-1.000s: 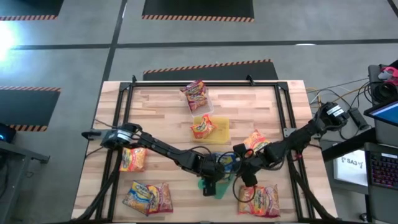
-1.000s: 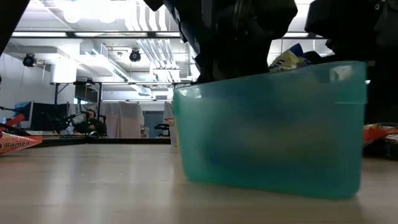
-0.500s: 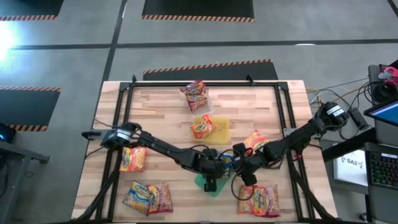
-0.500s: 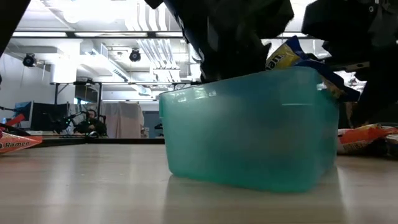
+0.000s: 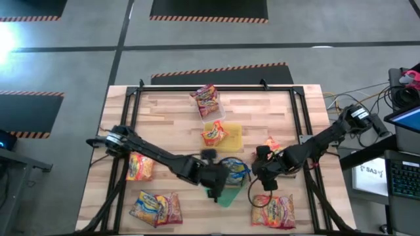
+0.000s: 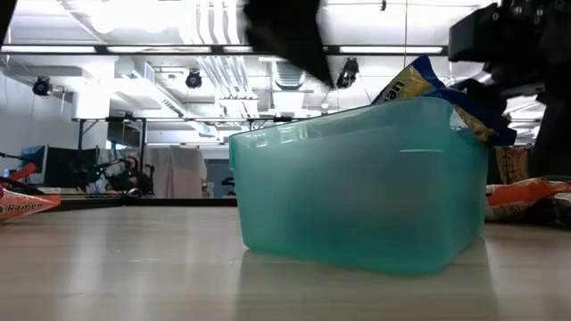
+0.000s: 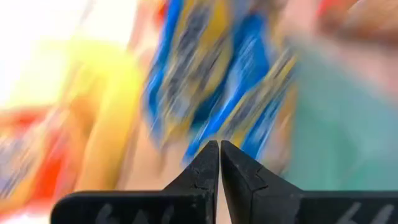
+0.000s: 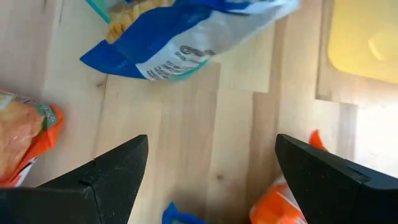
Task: Sort Maruchan noodles
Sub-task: Put the blue noodle pack into the green bin
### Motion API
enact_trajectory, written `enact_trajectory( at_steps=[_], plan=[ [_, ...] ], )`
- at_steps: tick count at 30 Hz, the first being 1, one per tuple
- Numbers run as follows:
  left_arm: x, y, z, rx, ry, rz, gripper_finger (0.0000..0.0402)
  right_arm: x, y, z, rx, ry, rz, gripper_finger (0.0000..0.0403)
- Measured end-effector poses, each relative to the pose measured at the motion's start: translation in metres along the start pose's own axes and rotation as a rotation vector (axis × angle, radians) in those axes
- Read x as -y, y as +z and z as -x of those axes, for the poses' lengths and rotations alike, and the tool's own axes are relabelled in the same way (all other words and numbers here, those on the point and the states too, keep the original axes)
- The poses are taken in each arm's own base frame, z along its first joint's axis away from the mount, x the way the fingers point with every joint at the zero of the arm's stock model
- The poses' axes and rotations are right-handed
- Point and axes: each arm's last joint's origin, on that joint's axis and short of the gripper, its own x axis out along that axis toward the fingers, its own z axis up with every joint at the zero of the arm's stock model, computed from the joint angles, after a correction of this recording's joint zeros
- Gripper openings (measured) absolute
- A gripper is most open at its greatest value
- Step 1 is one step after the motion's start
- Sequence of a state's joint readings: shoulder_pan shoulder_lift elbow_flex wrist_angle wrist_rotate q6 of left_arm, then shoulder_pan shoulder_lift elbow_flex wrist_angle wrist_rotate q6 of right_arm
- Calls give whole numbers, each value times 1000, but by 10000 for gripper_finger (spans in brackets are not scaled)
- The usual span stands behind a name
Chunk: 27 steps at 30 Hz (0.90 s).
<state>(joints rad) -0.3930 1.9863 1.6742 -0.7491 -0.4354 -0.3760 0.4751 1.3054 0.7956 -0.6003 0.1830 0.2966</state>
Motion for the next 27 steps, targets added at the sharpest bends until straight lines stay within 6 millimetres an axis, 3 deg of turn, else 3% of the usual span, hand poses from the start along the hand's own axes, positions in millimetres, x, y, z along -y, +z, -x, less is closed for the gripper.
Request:
enact_trajectory(
  at_steps=[6, 14, 20, 24, 27],
  plan=[
    [-10, -27, 50, -171, 136, 129, 0, 4, -2, 16, 40, 12, -26, 340],
    [-39, -58, 84, -509, 309, 267, 0, 7, -3, 25, 72, -21, -51, 341],
    [-32, -93, 103, -580, 151, 374, 0, 7, -1, 24, 90, -27, -53, 341],
    [-44, -132, 116, -617, 200, 517, 0, 7, 0, 23, 98, -24, -55, 341],
    [-50, -152, 123, -622, 51, 616, 0, 6, 0, 23, 99, -24, -56, 341]
  ],
)
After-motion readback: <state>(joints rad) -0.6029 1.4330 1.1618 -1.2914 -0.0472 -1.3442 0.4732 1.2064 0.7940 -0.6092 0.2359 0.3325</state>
